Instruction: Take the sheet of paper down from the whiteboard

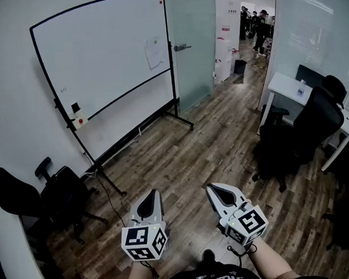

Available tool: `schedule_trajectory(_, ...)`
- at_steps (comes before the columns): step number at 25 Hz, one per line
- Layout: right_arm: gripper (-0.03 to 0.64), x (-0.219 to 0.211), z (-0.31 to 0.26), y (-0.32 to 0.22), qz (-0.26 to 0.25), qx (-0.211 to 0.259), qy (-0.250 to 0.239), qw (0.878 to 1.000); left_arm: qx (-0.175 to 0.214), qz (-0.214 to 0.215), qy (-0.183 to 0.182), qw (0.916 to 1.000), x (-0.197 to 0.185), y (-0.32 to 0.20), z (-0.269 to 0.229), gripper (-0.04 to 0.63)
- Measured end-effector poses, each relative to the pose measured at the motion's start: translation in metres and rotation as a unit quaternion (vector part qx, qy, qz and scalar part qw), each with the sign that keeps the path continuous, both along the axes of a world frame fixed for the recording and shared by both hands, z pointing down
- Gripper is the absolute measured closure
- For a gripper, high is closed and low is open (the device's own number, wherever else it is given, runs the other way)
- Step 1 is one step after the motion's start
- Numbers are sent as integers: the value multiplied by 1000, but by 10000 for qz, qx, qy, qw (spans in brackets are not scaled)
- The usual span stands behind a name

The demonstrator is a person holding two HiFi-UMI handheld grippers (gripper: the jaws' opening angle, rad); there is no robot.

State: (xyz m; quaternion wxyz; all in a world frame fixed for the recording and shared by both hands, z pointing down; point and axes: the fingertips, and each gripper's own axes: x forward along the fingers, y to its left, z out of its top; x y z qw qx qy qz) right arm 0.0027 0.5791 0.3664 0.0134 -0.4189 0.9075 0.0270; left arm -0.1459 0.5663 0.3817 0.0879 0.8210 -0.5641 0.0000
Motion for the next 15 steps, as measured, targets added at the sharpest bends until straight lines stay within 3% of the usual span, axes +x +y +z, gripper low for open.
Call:
schedule_trajectory(4,602,-1,-1,1,29,-78,-107,9999,30,-1,-159,9999,1,1,-2,589)
schedule_trajectory(15,601,-8,-3,4,-90,-82,-86,9999,127,-27,-99,9999,-1,9,-4,589)
